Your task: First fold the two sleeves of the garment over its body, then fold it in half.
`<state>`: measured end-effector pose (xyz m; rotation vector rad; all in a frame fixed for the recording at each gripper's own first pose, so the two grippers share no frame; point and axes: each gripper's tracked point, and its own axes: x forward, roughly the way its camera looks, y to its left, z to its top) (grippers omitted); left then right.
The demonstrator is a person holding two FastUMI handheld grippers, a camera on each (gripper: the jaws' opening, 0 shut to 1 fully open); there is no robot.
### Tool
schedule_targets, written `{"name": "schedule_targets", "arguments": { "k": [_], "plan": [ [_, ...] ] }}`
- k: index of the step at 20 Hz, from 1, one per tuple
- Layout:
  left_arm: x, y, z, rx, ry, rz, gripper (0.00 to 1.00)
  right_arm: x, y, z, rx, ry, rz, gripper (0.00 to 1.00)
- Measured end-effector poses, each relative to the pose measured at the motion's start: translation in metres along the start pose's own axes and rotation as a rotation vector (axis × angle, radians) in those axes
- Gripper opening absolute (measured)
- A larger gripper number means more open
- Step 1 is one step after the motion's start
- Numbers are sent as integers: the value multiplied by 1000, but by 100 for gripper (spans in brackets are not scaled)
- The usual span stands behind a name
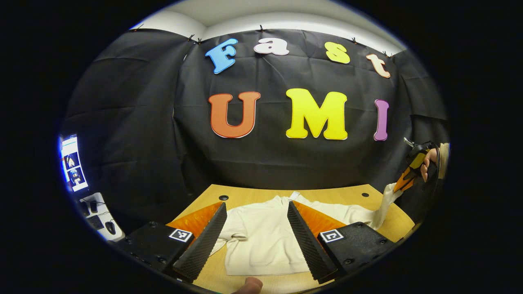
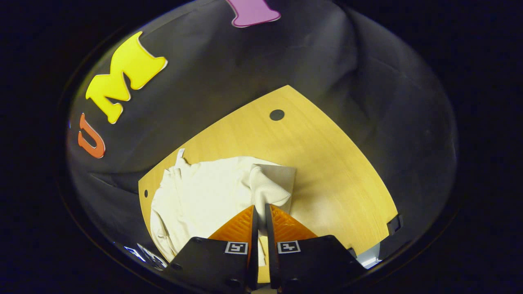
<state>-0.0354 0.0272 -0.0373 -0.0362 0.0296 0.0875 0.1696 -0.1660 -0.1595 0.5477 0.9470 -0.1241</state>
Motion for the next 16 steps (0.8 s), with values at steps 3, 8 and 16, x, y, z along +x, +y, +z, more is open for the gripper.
{"name": "schedule_targets", "arguments": {
  "k": [3, 8, 16],
  "plan": [
    [-6, 13, -1, 1, 1, 8, 97, 7, 46, -7, -15, 23, 49, 11],
    [-6, 33, -3, 1, 3, 30, 97, 25, 121, -23, -92, 60, 105, 12],
    [2, 35, -6, 6, 12, -8, 98, 58, 267, -70, -225, 134, 222, 12]
  ]
}}
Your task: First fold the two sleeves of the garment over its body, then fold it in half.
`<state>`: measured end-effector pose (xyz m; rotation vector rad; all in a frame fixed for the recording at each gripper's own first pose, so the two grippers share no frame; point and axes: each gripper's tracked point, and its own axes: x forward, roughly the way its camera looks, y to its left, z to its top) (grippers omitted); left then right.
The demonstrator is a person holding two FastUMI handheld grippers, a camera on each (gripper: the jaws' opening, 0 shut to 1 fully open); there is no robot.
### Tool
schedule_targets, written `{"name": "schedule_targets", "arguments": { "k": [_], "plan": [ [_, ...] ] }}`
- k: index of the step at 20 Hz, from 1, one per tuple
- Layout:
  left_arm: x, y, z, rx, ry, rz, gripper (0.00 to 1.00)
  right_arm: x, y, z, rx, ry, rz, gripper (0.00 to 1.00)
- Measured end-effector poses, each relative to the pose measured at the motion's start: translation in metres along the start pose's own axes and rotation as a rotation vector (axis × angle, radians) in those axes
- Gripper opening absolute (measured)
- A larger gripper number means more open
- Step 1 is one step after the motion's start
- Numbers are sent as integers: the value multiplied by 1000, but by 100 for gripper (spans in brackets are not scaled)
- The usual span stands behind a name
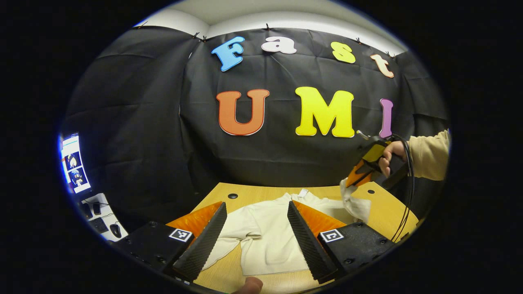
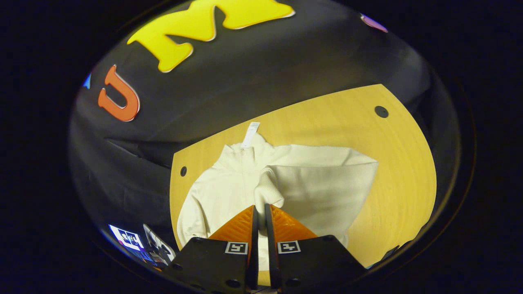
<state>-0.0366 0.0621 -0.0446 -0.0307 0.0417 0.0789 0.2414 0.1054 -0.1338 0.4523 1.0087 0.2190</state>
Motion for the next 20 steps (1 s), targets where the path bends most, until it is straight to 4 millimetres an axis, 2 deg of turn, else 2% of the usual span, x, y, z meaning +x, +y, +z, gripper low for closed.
{"name": "schedule_targets", "arguments": {
  "k": [6, 10, 17, 20],
  "plan": [
    [5, 4, -7, -7, 12, -30, 97, 42, 90, -22, -112, 44, 78, 12],
    [8, 21, -14, -14, 25, -10, 97, 70, 132, -39, -209, 72, 82, 12],
    [9, 34, -24, 26, 43, -7, 97, 136, 172, -68, -279, 138, 81, 11],
    [7, 44, -28, 26, 51, -7, 97, 157, 182, -83, -306, 165, 63, 5]
  ]
}}
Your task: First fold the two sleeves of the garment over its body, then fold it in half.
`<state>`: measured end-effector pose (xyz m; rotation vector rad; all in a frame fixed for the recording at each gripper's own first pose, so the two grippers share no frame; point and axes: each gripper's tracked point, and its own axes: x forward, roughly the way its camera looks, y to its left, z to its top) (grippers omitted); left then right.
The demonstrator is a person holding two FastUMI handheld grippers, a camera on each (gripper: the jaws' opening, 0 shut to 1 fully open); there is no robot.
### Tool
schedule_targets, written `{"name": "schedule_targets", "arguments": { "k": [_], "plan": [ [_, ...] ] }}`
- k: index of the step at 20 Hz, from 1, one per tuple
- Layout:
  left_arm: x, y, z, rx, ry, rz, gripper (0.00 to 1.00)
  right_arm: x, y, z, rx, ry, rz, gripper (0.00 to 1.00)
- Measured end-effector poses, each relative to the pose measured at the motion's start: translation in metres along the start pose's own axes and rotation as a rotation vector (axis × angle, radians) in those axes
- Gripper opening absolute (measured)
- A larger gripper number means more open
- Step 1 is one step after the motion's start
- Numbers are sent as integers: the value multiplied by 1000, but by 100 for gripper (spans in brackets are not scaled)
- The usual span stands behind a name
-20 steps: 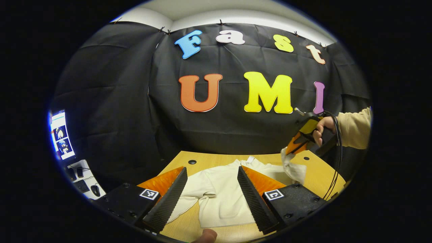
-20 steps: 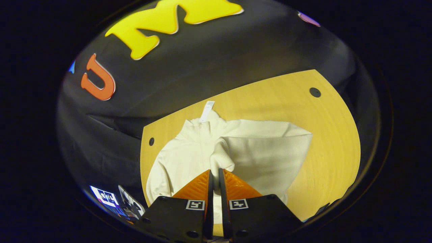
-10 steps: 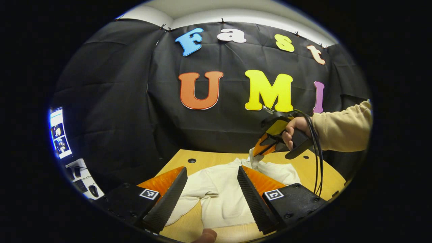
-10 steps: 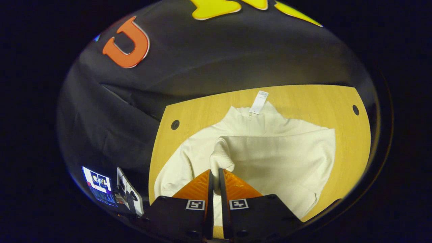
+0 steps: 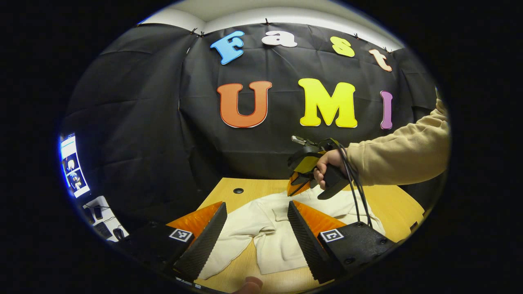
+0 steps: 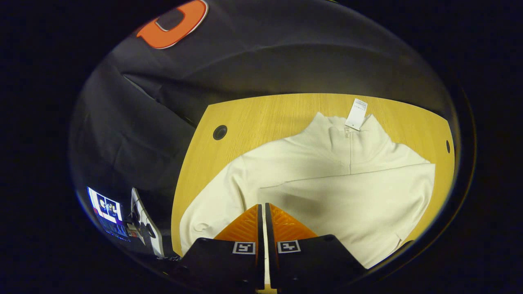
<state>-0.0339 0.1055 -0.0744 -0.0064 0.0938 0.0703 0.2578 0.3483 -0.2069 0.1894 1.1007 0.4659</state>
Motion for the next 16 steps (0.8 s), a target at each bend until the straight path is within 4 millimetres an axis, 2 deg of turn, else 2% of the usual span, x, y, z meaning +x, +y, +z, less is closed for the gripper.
{"name": "schedule_targets", "arguments": {
  "k": [2, 3, 4, 7, 10, 16],
  "plan": [
    [1, 7, -3, -3, 9, 9, 97, 9, 8, -4, -2, 20, -2, 5],
    [1, 11, -4, -5, 13, 15, 98, 12, 9, -6, -5, 24, -8, 0],
    [2, 13, -5, -8, 17, 18, 97, 13, 10, -7, -4, 26, -11, 5],
    [1, 20, -10, -16, 25, 31, 97, 12, 11, -7, 1, 24, -15, 5],
    [1, 23, -9, -15, 25, 37, 97, -2, 10, -6, -3, 11, -14, 5],
    [4, 25, -7, -16, 23, 51, 97, -44, -10, -7, 22, -25, -18, 5]
  ]
}}
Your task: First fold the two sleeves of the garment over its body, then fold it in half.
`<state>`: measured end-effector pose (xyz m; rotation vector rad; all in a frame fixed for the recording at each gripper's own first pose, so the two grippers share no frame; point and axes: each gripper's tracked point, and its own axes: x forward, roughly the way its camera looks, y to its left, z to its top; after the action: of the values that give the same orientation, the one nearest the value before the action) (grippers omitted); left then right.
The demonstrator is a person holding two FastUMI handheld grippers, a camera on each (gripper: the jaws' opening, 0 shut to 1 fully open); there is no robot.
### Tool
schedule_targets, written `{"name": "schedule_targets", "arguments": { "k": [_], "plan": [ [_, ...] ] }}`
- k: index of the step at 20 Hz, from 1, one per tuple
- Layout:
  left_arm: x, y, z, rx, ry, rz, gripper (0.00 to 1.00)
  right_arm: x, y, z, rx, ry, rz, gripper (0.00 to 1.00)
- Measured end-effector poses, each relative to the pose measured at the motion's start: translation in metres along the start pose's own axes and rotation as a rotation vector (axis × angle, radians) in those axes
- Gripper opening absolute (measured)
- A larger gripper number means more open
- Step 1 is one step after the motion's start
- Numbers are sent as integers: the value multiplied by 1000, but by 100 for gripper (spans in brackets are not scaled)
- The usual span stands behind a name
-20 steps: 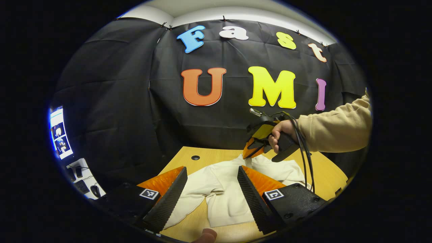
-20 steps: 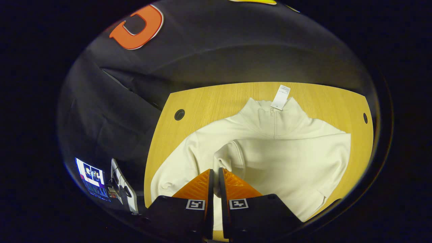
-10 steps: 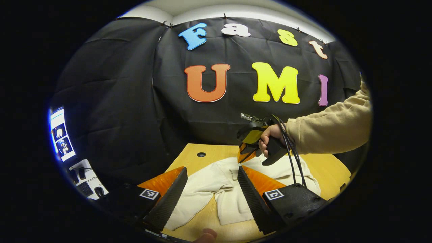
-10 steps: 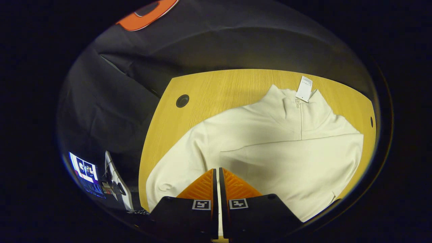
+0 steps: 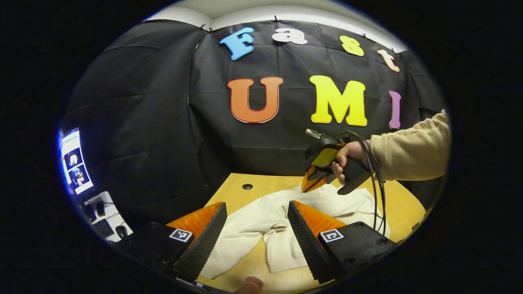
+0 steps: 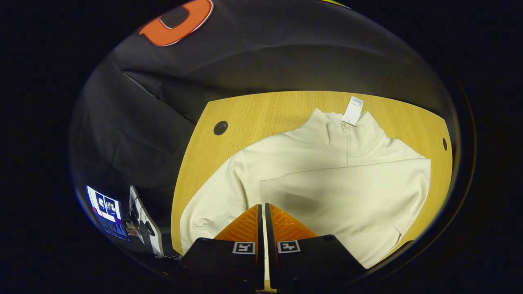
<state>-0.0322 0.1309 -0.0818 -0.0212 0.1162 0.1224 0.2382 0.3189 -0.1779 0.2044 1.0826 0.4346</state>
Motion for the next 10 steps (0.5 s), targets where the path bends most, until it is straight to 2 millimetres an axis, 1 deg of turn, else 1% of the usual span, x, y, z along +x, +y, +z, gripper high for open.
{"name": "schedule_targets", "arguments": {
  "k": [1, 2, 3, 4, 6, 8, 9, 10],
  "plan": [
    [1, 2, 0, -2, -1, 7, 97, -8, -1, 0, 3, -9, 10, 5],
    [2, 5, -1, -7, 0, 16, 97, -18, -5, -2, 0, -16, 18, 12],
    [3, 8, -2, -15, 6, 27, 97, -27, -13, -3, -8, -19, 2, 19],
    [4, 11, -5, -27, 14, 37, 98, -35, -19, -4, -11, -31, -3, 19],
    [8, 17, -14, -55, 37, 62, 97, -55, -22, -5, -6, -52, 22, 28],
    [10, 24, -22, -86, 56, 88, 98, -73, -41, -9, -33, -68, -7, 59],
    [12, 28, -26, -96, 67, 102, 98, -82, -47, -11, -43, -77, -17, 75],
    [15, 34, -32, -99, 76, 126, 98, -90, -48, -13, -46, -87, -12, 76]
  ]
}}
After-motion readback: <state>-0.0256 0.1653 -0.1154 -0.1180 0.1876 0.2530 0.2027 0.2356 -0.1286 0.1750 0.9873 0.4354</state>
